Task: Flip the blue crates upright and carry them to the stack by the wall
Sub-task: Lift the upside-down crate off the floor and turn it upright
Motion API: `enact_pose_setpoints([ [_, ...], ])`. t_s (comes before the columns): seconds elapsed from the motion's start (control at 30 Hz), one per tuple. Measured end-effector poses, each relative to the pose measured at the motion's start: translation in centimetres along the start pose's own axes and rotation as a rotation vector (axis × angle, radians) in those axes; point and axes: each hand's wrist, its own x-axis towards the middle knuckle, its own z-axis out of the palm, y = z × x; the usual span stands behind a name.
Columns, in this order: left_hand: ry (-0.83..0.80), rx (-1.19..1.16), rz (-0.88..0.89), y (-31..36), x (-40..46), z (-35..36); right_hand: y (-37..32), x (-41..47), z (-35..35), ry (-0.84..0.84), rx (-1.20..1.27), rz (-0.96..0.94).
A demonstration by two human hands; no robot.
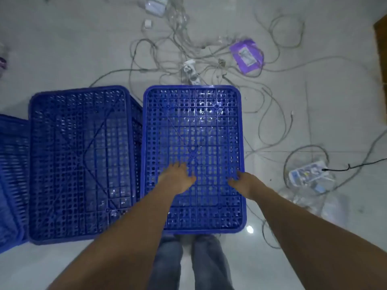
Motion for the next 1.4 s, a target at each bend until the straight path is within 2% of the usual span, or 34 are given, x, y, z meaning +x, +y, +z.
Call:
enact_pose_setpoints([
  [0.23,0.100,-0.069,-0.073,-1.9,6.0,5.3,3.0,8.5,1.9,0.299,0.283,0.113],
  [0.47,0.101,-0.263,-0.132,-2.7,9.5,8.7,3.1,14.8,2.4,0.372,0.652,0.147],
  [0.53,0.108,-0.231,-0.145,-2.4,9.6,9.2,3.1,15.6,2.3,0.444,0.635,0.159],
  [0.63,0.125,-0.247,-0.155,-2.1,9.9,9.8,3.8,16.3,1.7,0.457,0.544,0.164],
  [0.77,0.176,-0.346,-0.194,-1.8,10.2,9.7,4.8,15.4,1.2,0.446,0.492,0.054],
  [0.93,0.195,-0.495,-0.215,-1.1,9.5,8.7,5.0,11.9,1.2,0.573,0.536,-0.057],
  [1.07,0.150,-0.608,-0.198,-0.1,8.5,7.7,4.9,8.3,1.0,0.649,0.569,-0.093],
  [1.23,0.068,-0.626,-0.211,1.1,6.1,6.0,3.8,4.3,1.7,0.763,0.609,-0.167],
  [1.3,0.073,-0.688,-0.158,1.7,4.6,5.3,2.5,2.7,2.0,0.797,0.588,-0.200],
  [1.4,0.064,-0.799,0.015,3.1,2.3,5.0,-0.6,0.5,2.8,0.835,0.527,-0.241],
])
